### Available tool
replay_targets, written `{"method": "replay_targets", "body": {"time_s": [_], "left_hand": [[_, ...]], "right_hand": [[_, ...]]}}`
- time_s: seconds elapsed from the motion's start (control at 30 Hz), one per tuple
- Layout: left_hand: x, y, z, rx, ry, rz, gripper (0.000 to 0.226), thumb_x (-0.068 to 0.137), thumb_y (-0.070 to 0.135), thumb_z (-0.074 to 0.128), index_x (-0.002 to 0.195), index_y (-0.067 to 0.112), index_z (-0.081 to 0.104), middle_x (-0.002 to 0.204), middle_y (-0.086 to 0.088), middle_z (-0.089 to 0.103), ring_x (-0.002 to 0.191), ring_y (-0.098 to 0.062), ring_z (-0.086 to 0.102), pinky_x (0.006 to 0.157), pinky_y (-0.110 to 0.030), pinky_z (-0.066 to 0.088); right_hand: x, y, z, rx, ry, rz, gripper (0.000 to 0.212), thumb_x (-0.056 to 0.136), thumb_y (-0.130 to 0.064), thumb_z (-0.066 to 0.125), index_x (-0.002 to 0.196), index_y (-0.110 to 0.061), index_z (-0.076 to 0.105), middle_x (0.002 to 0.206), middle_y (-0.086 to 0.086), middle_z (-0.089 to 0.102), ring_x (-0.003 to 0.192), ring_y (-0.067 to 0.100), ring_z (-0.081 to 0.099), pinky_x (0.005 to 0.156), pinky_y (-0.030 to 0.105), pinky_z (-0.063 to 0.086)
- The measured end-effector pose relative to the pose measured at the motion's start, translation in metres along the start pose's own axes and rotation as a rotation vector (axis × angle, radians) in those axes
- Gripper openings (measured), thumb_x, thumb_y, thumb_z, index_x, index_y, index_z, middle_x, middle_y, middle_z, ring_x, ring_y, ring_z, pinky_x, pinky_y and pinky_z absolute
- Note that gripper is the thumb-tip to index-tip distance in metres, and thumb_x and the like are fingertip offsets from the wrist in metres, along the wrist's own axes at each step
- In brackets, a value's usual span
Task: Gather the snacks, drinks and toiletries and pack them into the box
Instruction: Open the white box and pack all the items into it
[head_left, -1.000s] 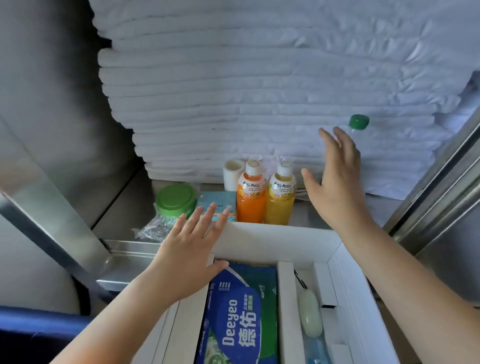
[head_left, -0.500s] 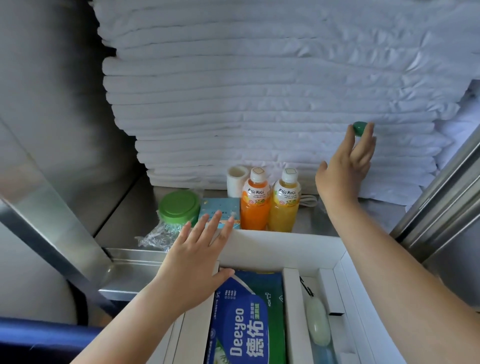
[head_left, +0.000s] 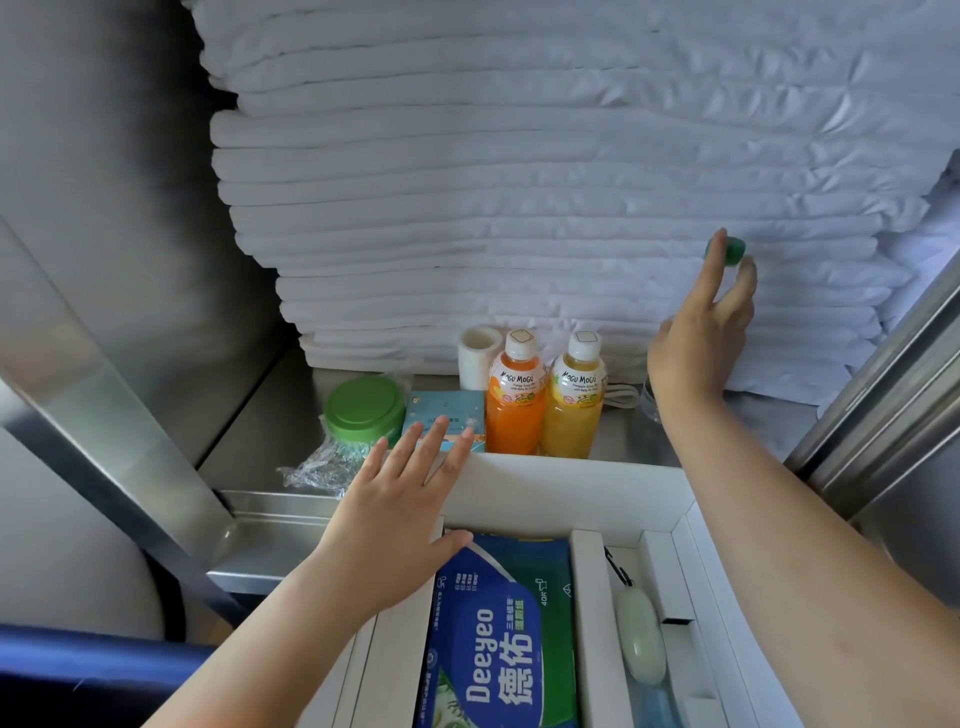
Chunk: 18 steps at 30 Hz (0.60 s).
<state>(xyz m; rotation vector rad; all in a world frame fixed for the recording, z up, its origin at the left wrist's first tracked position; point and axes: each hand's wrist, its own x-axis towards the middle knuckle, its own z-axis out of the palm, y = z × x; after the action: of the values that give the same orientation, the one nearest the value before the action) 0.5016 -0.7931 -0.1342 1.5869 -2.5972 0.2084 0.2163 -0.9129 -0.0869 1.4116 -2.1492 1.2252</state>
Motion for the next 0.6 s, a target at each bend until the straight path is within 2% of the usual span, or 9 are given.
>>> {"method": "replay_targets", "body": {"time_s": [0.13, 0.37, 0.47, 0.6], "left_hand": [[-0.001, 0.0, 0.0, 0.01, -0.006, 0.001, 0.089, 0.089, 0.065, 0.028, 0.119, 0.037, -0.051, 0.143, 0.006, -0.033, 0.143, -0.021, -0.017, 0.108, -0.036, -0.017], [0.0, -0.001, 0.002, 0.0, -0.008, 0.007, 0.089, 0.089, 0.065, 0.029, 0.122, 0.037, -0.048, 0.145, 0.005, -0.032, 0.139, -0.017, -0.023, 0.108, -0.036, -0.017], [0.0, -0.002, 0.003, 0.005, -0.027, 0.006, 0.089, 0.089, 0.066, 0.028, 0.121, 0.038, -0.05, 0.143, 0.007, -0.034, 0.132, -0.014, -0.029, 0.109, -0.035, -0.017], [0.001, -0.004, 0.003, -0.002, -0.028, 0.009, 0.087, 0.089, 0.065, 0.028, 0.124, 0.038, -0.046, 0.144, 0.006, -0.031, 0.133, -0.015, -0.028, 0.107, -0.035, -0.019]], "right_hand": [[-0.004, -0.006, -0.009, 0.026, 0.032, -0.082, 0.096, 0.073, 0.015, 0.06, 0.15, -0.02, 0.014, 0.15, 0.016, 0.021, 0.13, 0.036, 0.032, 0.1, 0.043, 0.039], [-0.014, -0.037, -0.057, 0.104, 0.133, -0.434, 0.092, 0.074, 0.015, 0.065, 0.148, -0.016, 0.019, 0.149, 0.016, 0.028, 0.135, 0.031, 0.03, 0.109, 0.041, 0.033], [-0.03, -0.049, -0.084, 0.157, 0.078, -0.599, 0.088, 0.077, 0.014, 0.063, 0.148, -0.014, 0.021, 0.149, 0.018, 0.027, 0.137, 0.031, 0.028, 0.11, 0.042, 0.031], [-0.057, -0.064, -0.113, 0.187, -0.033, -0.766, 0.083, 0.08, 0.015, 0.057, 0.147, -0.016, 0.019, 0.148, 0.02, 0.029, 0.135, 0.035, 0.031, 0.105, 0.049, 0.035]]}}
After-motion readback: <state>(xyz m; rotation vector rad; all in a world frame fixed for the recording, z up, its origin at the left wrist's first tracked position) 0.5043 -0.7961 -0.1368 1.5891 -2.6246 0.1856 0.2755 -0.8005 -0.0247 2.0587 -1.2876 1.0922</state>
